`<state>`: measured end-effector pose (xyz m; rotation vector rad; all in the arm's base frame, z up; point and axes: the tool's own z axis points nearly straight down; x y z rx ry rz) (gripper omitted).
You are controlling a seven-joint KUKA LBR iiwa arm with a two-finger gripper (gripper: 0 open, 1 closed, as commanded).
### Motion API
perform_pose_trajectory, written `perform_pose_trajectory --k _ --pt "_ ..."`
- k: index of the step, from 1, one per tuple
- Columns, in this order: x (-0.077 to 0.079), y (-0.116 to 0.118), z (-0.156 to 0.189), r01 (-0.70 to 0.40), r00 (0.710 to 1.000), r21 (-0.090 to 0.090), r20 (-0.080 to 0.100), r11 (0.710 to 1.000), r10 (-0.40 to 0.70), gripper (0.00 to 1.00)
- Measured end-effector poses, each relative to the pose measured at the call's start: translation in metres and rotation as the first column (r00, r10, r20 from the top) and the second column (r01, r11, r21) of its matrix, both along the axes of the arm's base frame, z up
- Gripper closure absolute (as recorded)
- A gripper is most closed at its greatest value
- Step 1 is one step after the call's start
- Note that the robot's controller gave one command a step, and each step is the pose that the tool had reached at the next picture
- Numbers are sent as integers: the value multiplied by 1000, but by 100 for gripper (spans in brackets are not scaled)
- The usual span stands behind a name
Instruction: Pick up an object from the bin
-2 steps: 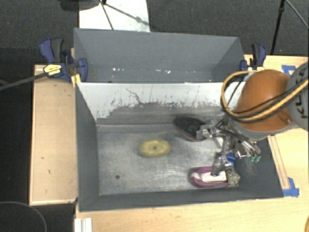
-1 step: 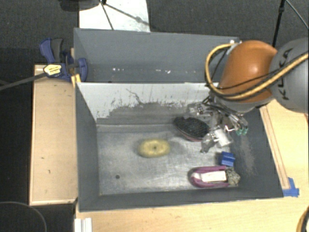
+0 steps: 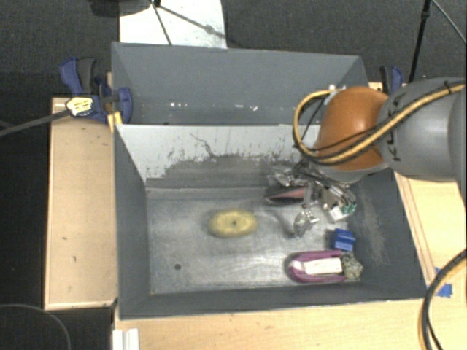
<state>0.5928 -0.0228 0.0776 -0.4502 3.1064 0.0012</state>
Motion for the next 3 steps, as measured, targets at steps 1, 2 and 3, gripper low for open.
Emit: perform_pose_trajectory --k 1,2,3 --pt "-17 -38 -5 235 972 5 2 972 -235 0" --pt "-18 -40 -5 232 973 2 1 973 -232 100" --pt "-13 -36 146 101 995 -1 7 995 -101 100"
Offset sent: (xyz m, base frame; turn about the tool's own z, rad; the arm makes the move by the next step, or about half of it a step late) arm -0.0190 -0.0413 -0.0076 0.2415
